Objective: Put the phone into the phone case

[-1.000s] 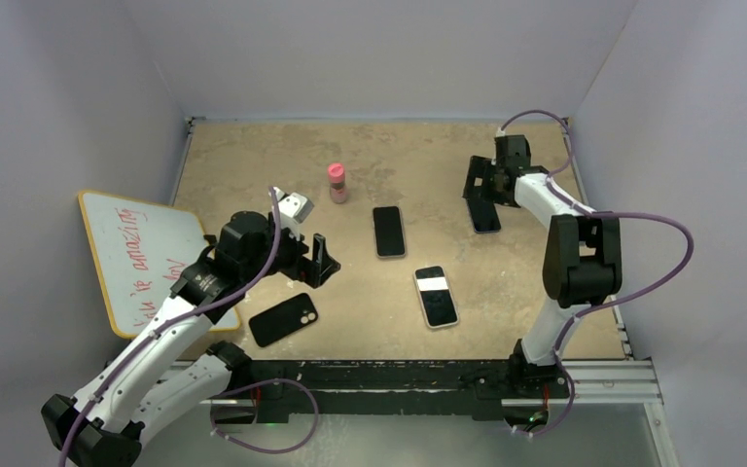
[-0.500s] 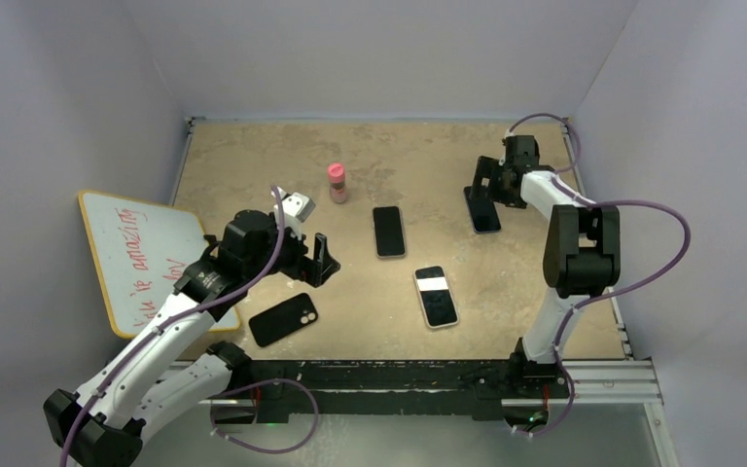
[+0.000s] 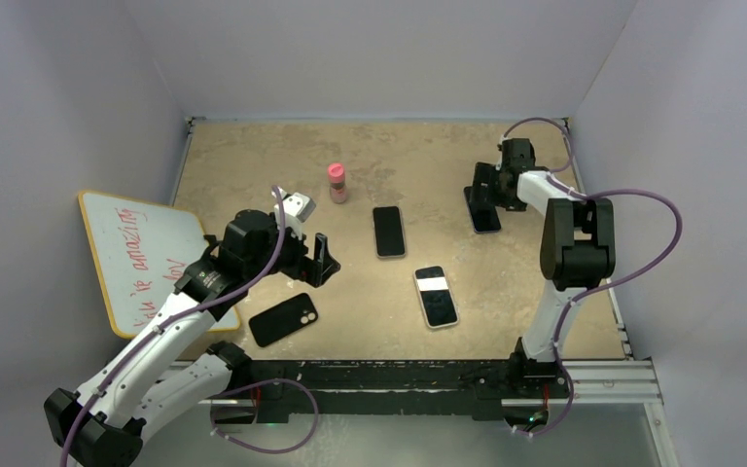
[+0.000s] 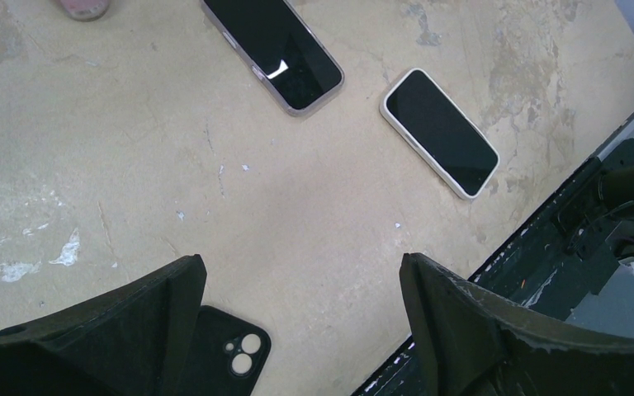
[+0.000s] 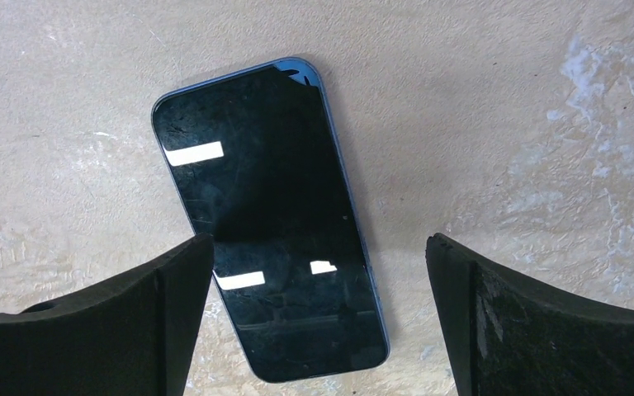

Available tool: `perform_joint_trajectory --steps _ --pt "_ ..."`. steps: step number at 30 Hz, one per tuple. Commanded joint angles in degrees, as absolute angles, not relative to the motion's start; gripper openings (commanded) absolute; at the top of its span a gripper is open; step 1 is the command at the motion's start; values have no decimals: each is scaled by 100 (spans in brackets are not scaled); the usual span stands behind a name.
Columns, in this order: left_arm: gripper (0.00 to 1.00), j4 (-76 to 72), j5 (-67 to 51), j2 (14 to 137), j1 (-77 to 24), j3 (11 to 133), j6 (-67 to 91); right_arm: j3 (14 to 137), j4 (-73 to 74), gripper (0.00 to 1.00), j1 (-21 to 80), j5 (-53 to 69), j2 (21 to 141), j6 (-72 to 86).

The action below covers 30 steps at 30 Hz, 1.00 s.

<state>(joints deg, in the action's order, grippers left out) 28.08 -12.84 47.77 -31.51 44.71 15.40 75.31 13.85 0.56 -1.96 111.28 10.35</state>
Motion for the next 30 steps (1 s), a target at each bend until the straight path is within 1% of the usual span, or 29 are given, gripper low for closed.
perform_joint_trajectory --steps 1,9,12,15,19,21,24,25,27,30 --pt "92 2755 -1280 4753 -3118 4717 1494 7705 1394 98 163 -233 11137 912" --pt "92 2786 -1232 4816 -3119 4730 1494 7920 1686 97 395 -637 11434 813" --pt "92 2808 -1213 4841 -3120 4732 1503 7958 1777 94 396 -634 11530 797" --pt "92 2796 -1205 4874 -3120 4733 1502 8006 1889 89 396 -653 11589 799" --pt "92 2801 -1212 4962 -3120 4735 1526 7999 1929 87 396 -476 11593 861" --pt "92 2776 -1194 4982 -3120 4720 1689 7903 1919 82 396 -191 11536 943" --pt "91 2703 -1157 5047 -3120 4569 2309 7764 1800 72 396 -161 11446 1041" --pt "91 2696 -1217 5115 -3120 4466 2567 7705 1784 67 396 -123 11403 1082" --pt "90 2729 -1407 5303 -3116 4391 2793 7535 1719 61 396 -73 11264 1166" --pt "89 2967 -1457 5600 -3120 4367 2995 7243 1622 54 400 -15 10997 1278"
